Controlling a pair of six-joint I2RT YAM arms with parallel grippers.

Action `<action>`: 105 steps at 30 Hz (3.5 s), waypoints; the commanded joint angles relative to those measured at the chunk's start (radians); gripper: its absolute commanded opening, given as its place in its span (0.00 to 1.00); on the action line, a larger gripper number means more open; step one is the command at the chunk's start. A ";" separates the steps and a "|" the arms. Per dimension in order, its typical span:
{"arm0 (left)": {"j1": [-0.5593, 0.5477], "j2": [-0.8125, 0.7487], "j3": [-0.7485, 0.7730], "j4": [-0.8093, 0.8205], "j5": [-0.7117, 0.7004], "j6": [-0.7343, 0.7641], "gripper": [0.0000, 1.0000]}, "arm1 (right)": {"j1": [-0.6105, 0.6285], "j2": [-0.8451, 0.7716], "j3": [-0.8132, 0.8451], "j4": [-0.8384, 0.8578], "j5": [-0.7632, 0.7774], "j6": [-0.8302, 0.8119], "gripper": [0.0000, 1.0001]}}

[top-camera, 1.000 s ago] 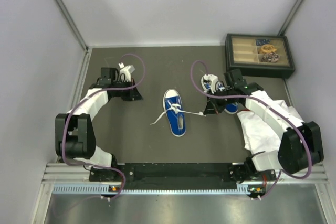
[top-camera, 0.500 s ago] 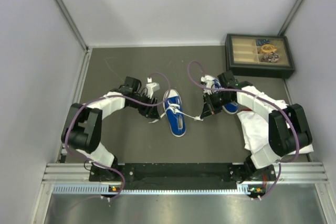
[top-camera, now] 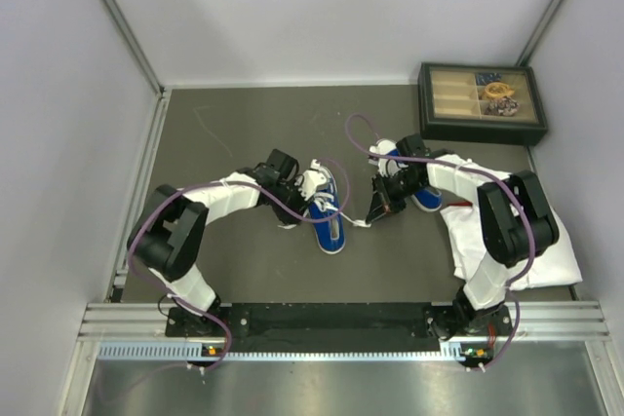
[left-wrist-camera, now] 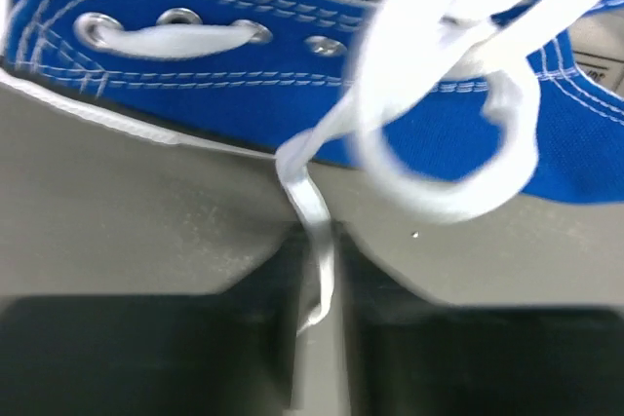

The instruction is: Tie the shoes

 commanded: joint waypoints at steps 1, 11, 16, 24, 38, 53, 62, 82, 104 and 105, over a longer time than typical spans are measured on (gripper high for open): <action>-0.018 0.021 0.002 -0.042 -0.187 0.048 0.04 | -0.009 0.035 0.044 0.041 -0.066 0.044 0.00; 0.278 -0.191 0.020 -0.113 -0.129 0.040 0.00 | -0.009 -0.017 -0.006 0.024 -0.054 0.034 0.00; 0.443 -0.224 0.048 -0.083 -0.170 -0.004 0.00 | -0.009 -0.017 -0.006 0.027 -0.049 0.037 0.00; 0.573 -0.194 0.085 -0.030 -0.193 -0.009 0.00 | -0.091 -0.105 0.023 0.001 -0.023 0.036 0.00; 0.567 -0.027 0.223 -0.044 -0.057 -0.096 0.00 | -0.009 0.002 0.045 0.061 0.017 0.031 0.00; 0.554 -0.057 0.116 -0.013 0.049 -0.147 0.00 | 0.224 0.225 0.140 0.157 -0.043 0.136 0.00; 0.559 -0.080 0.094 -0.018 0.008 -0.116 0.00 | 0.105 0.086 0.082 0.062 0.049 0.079 0.00; 0.639 -0.094 0.272 -0.286 0.486 0.305 0.93 | -0.041 -0.284 0.038 0.031 0.071 -0.842 0.79; 0.441 0.108 0.360 -0.452 0.444 0.993 0.85 | 0.102 -0.114 0.168 -0.082 0.001 -1.545 0.99; 0.432 0.121 0.358 -0.452 0.428 1.000 0.77 | 0.112 -0.100 0.159 -0.079 0.011 -1.556 0.99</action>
